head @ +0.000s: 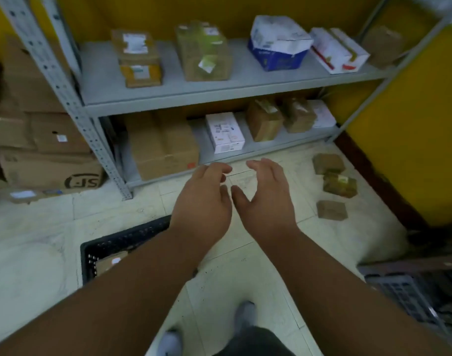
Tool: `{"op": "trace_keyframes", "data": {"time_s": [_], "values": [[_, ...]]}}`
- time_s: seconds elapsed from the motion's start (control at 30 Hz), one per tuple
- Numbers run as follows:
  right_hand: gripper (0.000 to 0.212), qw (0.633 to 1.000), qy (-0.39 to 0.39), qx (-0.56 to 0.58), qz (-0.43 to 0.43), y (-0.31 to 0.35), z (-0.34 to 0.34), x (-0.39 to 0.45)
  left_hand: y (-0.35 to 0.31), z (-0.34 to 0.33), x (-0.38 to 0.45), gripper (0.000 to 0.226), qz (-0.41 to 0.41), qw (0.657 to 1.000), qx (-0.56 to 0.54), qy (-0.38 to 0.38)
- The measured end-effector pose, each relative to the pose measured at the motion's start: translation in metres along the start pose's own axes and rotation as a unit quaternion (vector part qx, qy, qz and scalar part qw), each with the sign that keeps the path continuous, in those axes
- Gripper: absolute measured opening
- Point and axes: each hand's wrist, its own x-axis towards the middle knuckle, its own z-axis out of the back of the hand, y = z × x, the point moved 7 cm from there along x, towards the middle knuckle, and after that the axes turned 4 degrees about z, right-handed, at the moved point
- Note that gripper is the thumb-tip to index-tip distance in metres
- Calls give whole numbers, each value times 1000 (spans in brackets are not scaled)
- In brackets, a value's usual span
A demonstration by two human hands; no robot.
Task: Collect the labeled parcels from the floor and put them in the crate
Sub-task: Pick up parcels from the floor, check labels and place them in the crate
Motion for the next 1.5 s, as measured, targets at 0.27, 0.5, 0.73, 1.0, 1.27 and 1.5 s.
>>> {"op": "trace_keyframes", "data": {"time_s": [0.27,0.5,0.73,1.0,1.27,1.5], "values": [[58,994,-85,5,-71,-119,131,-11,-137,-83,12,26,-137,986,51,81],[59,988,-98,-15,-121,-256,230,0,-229,-229,32,26,-154,979,12,130],[63,978,-104,-8,-182,-365,288,35,-280,-338,74,27,-145,971,-10,192],[64,965,-113,12,-234,-458,304,136,-305,-449,184,30,-147,958,-13,246],[64,944,-138,-1,-301,-553,354,223,-374,-568,319,30,-158,928,26,336],[63,927,-123,27,-352,-641,342,268,-397,-660,367,33,-100,919,30,380]]}}
